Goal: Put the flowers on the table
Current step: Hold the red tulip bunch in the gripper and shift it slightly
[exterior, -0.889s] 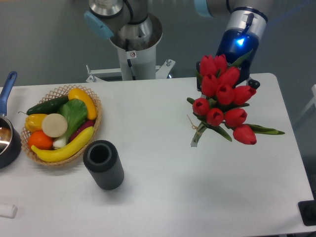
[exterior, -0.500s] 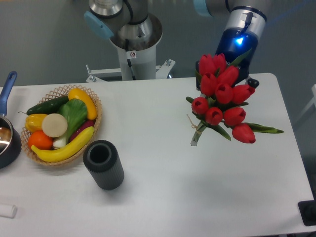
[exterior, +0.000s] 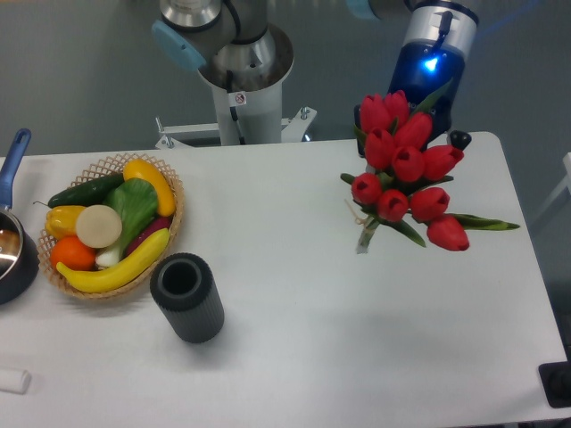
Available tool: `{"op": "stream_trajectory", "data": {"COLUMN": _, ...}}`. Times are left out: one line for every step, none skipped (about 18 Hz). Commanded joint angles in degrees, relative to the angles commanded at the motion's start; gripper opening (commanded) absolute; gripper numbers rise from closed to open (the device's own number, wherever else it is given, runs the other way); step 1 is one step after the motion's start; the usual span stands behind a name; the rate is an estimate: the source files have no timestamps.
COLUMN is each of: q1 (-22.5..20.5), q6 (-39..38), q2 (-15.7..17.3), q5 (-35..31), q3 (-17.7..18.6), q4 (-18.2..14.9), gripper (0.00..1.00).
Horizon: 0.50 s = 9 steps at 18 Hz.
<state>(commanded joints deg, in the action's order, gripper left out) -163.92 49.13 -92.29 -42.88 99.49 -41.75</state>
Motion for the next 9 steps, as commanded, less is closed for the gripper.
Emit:
{"op": "stream_trajectory", "data": {"q1": 0.09, "q6": 0.0, "q2": 0.35, "q5": -1.23, "q3": 0.26, "q4": 0.09, "gripper": 0.44}}
{"op": "stream_trajectory", "data": {"q1": 0.09, "q6": 0.09, "q2": 0.7, "q5": -2.72, "q3": 0.44, "q4": -0.09, "gripper": 0.44}}
{"op": "stream_trajectory", "data": {"q1": 0.26, "q6": 0.09, "q2": 0.88, "q5": -4.3, "q3": 0.53, "q4": -0.18, "gripper": 0.44}}
{"op": "stream_trajectory", "data": {"q1": 0.35, "q6": 0.17, "q2": 1.14, "q5": -6.23, "q3": 0.79, "q4": -0.18, "gripper": 0.44}}
{"op": "stream_trajectory", "data": {"q1": 0.53, "q6": 0.35, "q2": 1.32, "q5": -7.99, "q3": 0.97, "q4": -0.18, "gripper": 0.44}}
{"op": "stream_trajectory", "data": {"q1": 0.7, "q6": 0.53, "q2": 1.32, "q5": -9.75, "q3": 1.14, "q4": -0.18, "gripper": 0.44}}
{"op": "stream_trajectory", "data": {"q1": 1.05, "q6": 0.61, "q2": 1.32, "q5": -11.59, "q3": 1.32, "q4": -0.18, "gripper": 0.43}}
{"op": "stream_trajectory", "data": {"q1": 1.58, "q6": 0.7, "q2": 1.32, "q5": -13.52, "q3": 1.23, "q4": -0.18, "gripper": 0.43}}
{"op": "stream_trajectory", "data": {"q1": 2.28, "q6": 0.7, "q2": 1.23, "q5": -15.89, "q3": 1.23, "q4": -0.18, "gripper": 0.43}}
